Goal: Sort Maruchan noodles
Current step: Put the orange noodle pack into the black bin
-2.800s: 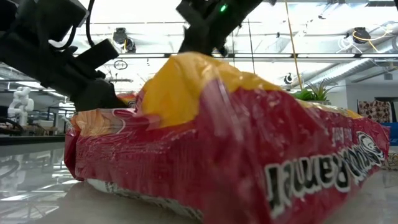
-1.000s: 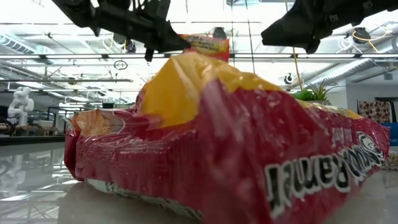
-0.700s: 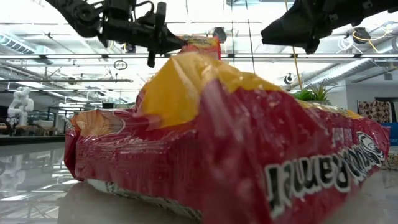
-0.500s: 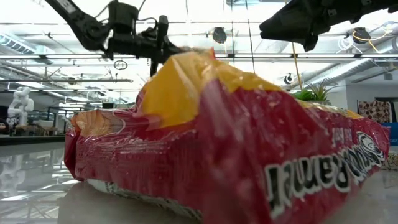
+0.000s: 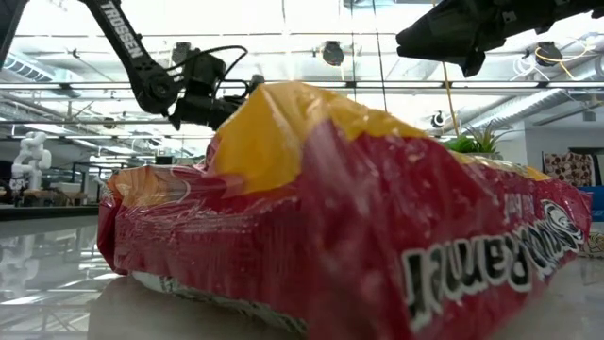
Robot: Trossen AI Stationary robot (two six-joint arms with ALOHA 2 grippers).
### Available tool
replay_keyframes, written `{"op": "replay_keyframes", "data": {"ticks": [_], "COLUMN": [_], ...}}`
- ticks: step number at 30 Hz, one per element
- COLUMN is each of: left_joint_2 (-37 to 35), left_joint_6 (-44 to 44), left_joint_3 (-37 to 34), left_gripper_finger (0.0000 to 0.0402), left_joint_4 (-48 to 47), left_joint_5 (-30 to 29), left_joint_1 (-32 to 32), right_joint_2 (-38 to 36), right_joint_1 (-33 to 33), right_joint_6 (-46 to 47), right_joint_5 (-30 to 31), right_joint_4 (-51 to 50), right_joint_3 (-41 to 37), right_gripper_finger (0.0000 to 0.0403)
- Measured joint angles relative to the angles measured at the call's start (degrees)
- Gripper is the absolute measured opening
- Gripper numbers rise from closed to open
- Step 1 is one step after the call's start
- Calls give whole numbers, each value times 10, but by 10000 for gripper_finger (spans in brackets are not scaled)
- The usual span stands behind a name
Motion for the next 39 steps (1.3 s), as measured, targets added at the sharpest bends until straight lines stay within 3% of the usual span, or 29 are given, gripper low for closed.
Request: {"op": "replay_keyframes", "data": {"ticks": [15, 25, 33, 39], "left_joint_2": [4, 4, 4, 7], "left_joint_6": [11, 12, -21, -18], "left_joint_3": [0, 0, 0, 0], "left_gripper_finger": [31, 33, 33, 33], "left_joint_4": [-9, -19, 67, 31], "left_joint_5": [-1, -40, -43, -90], "left_joint_1": [-21, -48, -48, -51], "right_joint_2": [0, 0, 0, 0], "right_joint_1": [0, 0, 0, 0], "right_joint_6": [-1, -11, -17, -19], "right_joint_5": [0, 0, 0, 0], "right_joint_4": [-15, -17, -17, -17], "right_joint_3": [0, 0, 0, 0], "right_gripper_finger": [114, 114, 114, 114]}}
